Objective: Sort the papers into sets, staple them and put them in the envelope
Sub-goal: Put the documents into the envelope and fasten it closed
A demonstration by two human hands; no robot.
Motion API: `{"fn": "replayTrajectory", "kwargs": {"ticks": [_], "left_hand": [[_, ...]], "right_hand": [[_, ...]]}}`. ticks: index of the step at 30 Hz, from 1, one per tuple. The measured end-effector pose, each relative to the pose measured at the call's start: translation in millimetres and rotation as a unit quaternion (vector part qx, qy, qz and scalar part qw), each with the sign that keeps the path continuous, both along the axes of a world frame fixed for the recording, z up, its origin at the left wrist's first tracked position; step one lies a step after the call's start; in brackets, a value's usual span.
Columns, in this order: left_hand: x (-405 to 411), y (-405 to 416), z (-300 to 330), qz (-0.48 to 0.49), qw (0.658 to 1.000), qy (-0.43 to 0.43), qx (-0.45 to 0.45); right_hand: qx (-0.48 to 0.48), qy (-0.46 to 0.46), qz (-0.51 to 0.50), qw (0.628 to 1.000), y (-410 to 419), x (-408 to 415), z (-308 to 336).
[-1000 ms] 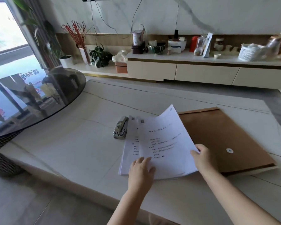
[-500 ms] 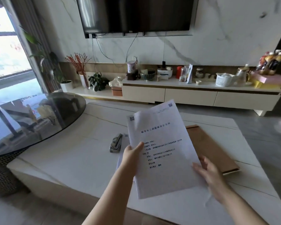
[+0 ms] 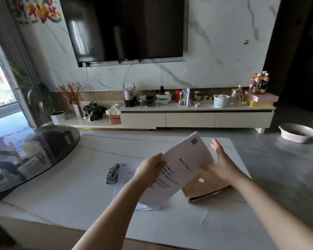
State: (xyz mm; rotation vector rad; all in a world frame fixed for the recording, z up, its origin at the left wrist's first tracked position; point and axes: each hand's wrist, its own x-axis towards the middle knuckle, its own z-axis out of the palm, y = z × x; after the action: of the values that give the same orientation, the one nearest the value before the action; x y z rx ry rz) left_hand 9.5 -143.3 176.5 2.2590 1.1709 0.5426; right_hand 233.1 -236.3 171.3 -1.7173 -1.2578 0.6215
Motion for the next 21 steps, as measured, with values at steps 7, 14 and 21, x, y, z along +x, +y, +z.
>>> {"fn": "replayTrajectory", "kwargs": {"ticks": [7, 14, 21], "left_hand": [[38, -1, 1, -0.047, 0.99, 0.101, 0.089], [69, 10, -35, 0.09, 0.986, -0.004, 0.14], [73, 19, -130, 0.122, 0.992, -0.019, 0.002]], "right_hand": [[-0.102, 0.084, 0.081, 0.988, -25, 33, -16], [-0.09, 0.221, -0.136, 0.962, -53, 83, -106], [-0.122, 0.284, -0.293, 0.905, -82, 104, -188]]}}
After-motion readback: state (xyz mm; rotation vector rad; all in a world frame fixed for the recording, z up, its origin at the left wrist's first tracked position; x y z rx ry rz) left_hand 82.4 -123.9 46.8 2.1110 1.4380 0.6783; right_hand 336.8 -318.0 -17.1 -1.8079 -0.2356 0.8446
